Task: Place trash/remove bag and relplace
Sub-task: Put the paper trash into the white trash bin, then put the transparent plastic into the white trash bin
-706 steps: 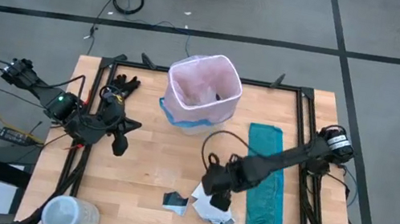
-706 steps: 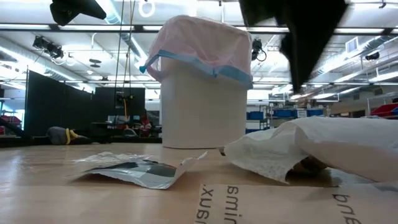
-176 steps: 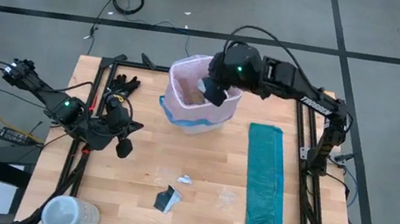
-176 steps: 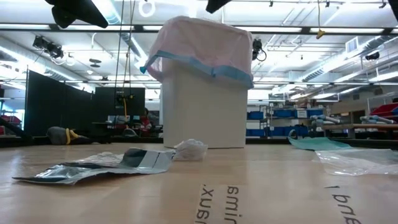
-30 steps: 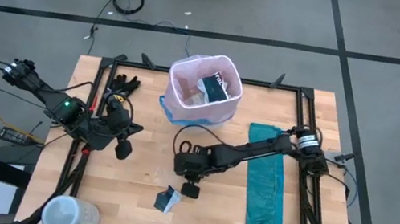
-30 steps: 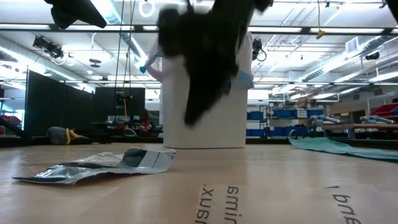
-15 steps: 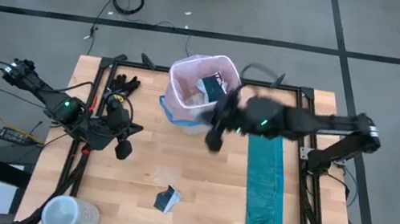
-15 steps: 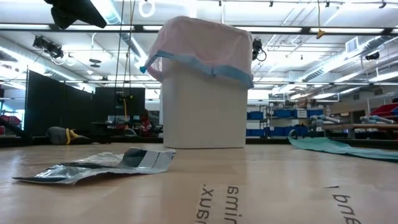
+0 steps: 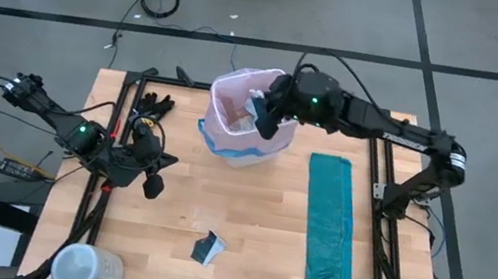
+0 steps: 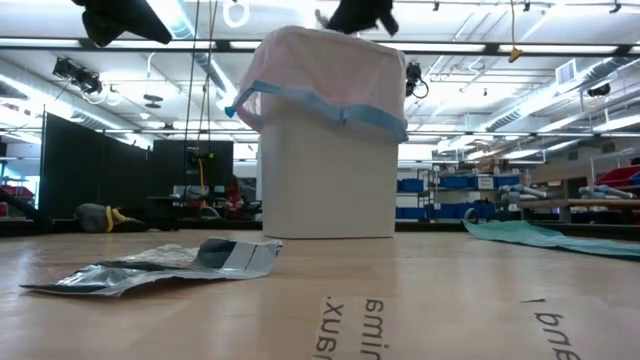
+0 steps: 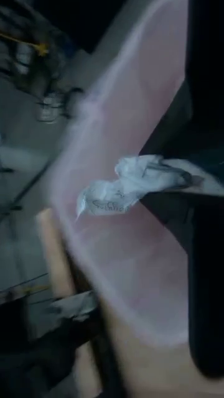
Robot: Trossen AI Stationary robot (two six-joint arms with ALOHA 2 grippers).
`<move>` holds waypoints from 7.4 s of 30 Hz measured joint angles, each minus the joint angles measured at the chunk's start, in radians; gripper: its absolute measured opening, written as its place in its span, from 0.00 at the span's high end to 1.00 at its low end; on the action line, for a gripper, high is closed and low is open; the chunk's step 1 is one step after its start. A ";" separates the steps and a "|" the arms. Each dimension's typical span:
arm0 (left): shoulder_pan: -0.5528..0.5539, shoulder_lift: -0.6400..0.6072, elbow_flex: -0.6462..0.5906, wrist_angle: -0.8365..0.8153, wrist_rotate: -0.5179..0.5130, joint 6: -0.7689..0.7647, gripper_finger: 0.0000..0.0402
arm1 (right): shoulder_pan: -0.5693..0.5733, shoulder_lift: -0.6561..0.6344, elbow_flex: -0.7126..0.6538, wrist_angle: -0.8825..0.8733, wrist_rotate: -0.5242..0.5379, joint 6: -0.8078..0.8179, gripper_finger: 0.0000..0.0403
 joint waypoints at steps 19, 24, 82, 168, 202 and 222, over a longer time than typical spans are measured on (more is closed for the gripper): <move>0.000 0.000 0.000 0.001 0.009 -0.007 0.98 | 0.335 0.103 0.001 0.052 -0.181 0.081 0.47; 0.000 0.000 0.000 0.002 0.009 -0.006 0.98 | 0.416 0.254 0.000 0.044 -0.143 0.089 0.48; 0.000 0.009 -0.065 0.060 0.046 -0.080 0.98 | 0.426 0.195 -0.002 -0.003 0.118 0.219 1.00; 0.000 0.050 -0.064 0.129 0.115 -0.090 0.98 | 0.855 0.693 -0.056 0.129 -0.183 0.578 0.77; 0.000 0.053 -0.064 0.308 0.078 -0.055 0.98 | 0.424 -0.096 -0.048 -0.210 0.337 0.192 1.00; 0.137 0.052 -0.064 0.756 -0.011 0.111 0.98 | -0.043 -0.063 -0.048 -0.071 -0.026 -0.130 1.00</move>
